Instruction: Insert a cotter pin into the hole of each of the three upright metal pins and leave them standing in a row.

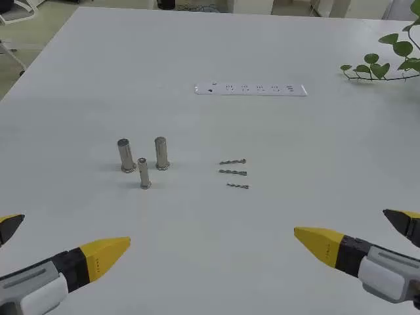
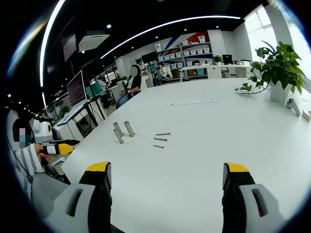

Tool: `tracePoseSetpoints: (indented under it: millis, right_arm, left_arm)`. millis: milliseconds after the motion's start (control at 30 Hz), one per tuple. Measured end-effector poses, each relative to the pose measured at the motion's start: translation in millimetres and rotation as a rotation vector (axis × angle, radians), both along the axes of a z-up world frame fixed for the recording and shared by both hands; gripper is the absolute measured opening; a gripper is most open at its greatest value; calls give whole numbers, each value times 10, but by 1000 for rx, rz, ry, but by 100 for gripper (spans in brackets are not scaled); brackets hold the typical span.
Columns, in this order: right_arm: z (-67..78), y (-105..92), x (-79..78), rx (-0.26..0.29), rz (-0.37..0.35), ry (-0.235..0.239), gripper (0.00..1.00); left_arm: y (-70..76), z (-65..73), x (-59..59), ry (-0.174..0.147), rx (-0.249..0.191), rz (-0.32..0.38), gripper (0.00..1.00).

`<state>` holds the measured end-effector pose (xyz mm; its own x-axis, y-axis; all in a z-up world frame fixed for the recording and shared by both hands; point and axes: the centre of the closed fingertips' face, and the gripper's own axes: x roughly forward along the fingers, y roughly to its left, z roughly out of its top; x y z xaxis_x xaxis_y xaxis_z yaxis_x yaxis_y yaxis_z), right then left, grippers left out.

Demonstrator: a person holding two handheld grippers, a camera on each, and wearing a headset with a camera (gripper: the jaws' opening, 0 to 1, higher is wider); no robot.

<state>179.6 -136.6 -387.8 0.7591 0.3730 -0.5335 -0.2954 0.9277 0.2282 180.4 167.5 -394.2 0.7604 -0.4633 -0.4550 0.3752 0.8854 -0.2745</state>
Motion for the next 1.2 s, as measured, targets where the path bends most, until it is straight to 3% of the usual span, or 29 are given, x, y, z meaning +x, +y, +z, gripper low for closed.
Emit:
tracePoseSetpoints:
  millis: [567, 1200]
  right_arm:
    - [-8, 17, 0, -11, 10, 11, 91]
    - [-1, -1, -11, -24, 16, 21, 91]
  left_arm:
    - [-4, -55, -44, 26, 20, -19, 98]
    - [0, -40, -57, 30, 30, -34, 98]
